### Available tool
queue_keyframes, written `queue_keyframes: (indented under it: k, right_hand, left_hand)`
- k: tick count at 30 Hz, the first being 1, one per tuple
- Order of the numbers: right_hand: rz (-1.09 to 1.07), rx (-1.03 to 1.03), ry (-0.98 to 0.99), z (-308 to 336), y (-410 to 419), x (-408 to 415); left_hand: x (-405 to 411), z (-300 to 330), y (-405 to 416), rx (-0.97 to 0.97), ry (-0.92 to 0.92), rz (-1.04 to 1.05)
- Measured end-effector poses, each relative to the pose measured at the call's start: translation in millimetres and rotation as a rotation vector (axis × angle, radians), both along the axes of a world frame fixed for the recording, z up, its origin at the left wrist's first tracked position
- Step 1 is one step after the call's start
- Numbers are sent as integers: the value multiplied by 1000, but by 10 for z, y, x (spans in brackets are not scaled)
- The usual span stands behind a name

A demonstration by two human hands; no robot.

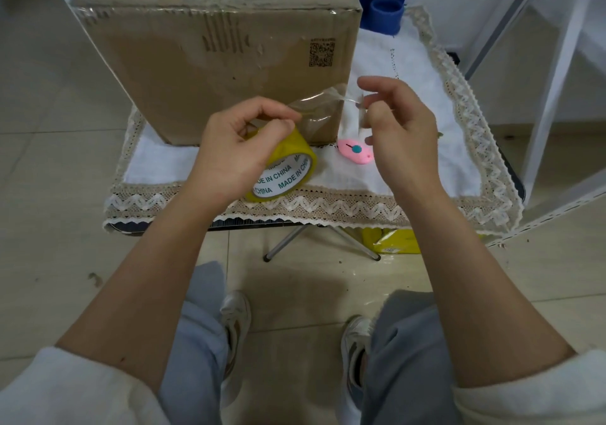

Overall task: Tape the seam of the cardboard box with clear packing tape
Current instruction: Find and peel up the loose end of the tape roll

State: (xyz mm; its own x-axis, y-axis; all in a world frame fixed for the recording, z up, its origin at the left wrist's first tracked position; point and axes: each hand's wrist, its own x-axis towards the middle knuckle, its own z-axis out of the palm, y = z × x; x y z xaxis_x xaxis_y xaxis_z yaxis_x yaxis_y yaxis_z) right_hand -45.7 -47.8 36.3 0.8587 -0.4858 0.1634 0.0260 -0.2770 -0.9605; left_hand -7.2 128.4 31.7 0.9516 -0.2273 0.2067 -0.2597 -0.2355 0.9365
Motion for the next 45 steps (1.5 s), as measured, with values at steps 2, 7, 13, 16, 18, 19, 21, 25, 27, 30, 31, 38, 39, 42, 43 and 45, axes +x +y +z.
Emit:
queue_keyframes:
  k: [2, 7, 13, 16, 18, 19, 21, 25, 27, 30, 31, 38, 39, 42, 43, 45]
  right_hand:
    - [18, 76, 15, 4, 14, 9]
    - [102, 374, 29, 33, -1, 100]
    - [263, 560, -8, 62, -7, 72]
    - [302, 558, -29, 83, 36, 46]
    - [312, 550, -44, 81, 76, 32]
    - [312, 542, -48, 73, 95, 26]
    - [293, 518, -52, 57, 121, 27]
    - [250, 495, -85, 54, 129, 35]
    - [232, 512, -99, 67, 130, 40]
    - [220, 563, -125, 95, 139, 48]
    - [220, 573, -130, 104, 144, 51]
    - [240, 616, -126, 141, 178, 70]
    - [246, 620, -129, 147, 183, 74]
    - [262, 626, -136, 163, 199, 83]
    - [266, 619, -134, 168, 203, 82]
    - [269, 586, -130, 168, 205, 78]
  left_hand:
    - [4, -16, -8, -20, -6, 0]
    - [18, -56, -22, -63, -17, 31]
    - [34, -77, -41, -97, -15, 68]
    - [30, -89, -56, -89, -32, 86]
    - [23, -95, -72, -81, -57, 94]
    - [19, -99, -81, -75, -69, 96]
    - [13, -103, -90, -62, -82, 100]
    - [7, -100, -83, -46, -63, 101]
    - [7, -90, -76, -30, -40, 94]
    - [0, -84, -71, -1, -18, 76]
    - [-2, -83, -67, 3, -14, 70]
    - [7, -45, -21, -12, -94, -52]
    - [0, -32, -28, -31, -101, -75]
    - [-25, -2, -73, -124, -62, -75]
    - [-22, 0, -82, -146, -52, -62]
    - [-7, -1, -87, -160, -55, -35]
